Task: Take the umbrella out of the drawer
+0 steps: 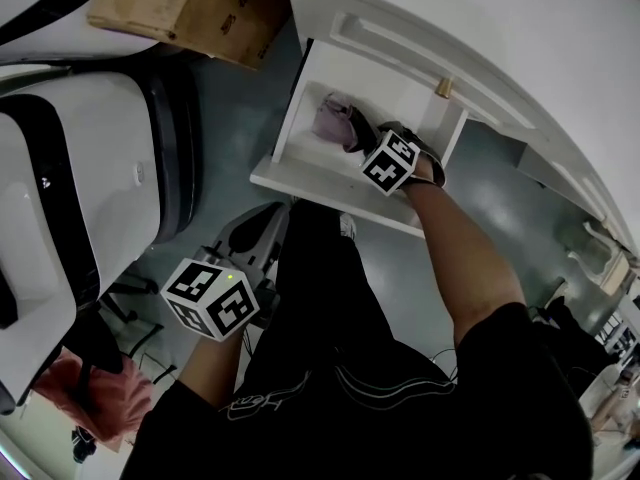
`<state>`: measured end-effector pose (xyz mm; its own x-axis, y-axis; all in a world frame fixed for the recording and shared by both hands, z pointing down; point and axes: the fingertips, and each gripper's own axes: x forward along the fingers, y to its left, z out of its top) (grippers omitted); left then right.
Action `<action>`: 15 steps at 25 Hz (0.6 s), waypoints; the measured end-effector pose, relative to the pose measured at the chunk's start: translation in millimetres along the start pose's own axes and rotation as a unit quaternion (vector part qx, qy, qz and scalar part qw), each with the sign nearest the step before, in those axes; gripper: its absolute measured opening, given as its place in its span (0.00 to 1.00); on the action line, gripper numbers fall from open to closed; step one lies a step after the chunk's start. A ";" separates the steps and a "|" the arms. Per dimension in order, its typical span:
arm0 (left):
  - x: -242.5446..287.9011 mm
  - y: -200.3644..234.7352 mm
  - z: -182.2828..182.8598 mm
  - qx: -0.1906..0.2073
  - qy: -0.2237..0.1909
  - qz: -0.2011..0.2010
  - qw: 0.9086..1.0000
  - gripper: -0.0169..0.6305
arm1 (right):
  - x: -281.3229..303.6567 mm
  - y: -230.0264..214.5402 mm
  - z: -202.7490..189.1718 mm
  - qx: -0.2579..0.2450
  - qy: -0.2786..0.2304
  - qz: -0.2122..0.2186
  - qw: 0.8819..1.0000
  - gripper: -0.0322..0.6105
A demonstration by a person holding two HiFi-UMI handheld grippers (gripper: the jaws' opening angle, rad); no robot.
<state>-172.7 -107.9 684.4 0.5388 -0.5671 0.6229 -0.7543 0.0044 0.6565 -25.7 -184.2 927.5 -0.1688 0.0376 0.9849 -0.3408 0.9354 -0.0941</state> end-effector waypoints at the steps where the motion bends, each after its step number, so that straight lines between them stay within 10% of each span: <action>1: -2.8 -1.9 2.2 -0.001 -0.006 0.002 1.000 0.06 | -3.0 1.5 -0.2 -0.008 0.004 0.001 1.000 0.39; 15: -64.4 -78.2 30.3 0.032 -0.042 -0.014 0.999 0.06 | -136.0 30.7 16.5 0.004 -0.054 -0.005 0.998 0.38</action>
<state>-159.7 -96.8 580.1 0.5289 -0.6331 0.5651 -0.7629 -0.0630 0.6434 -28.5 -166.3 788.3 -0.2650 -0.0101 0.9642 -0.3498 0.9328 -0.0864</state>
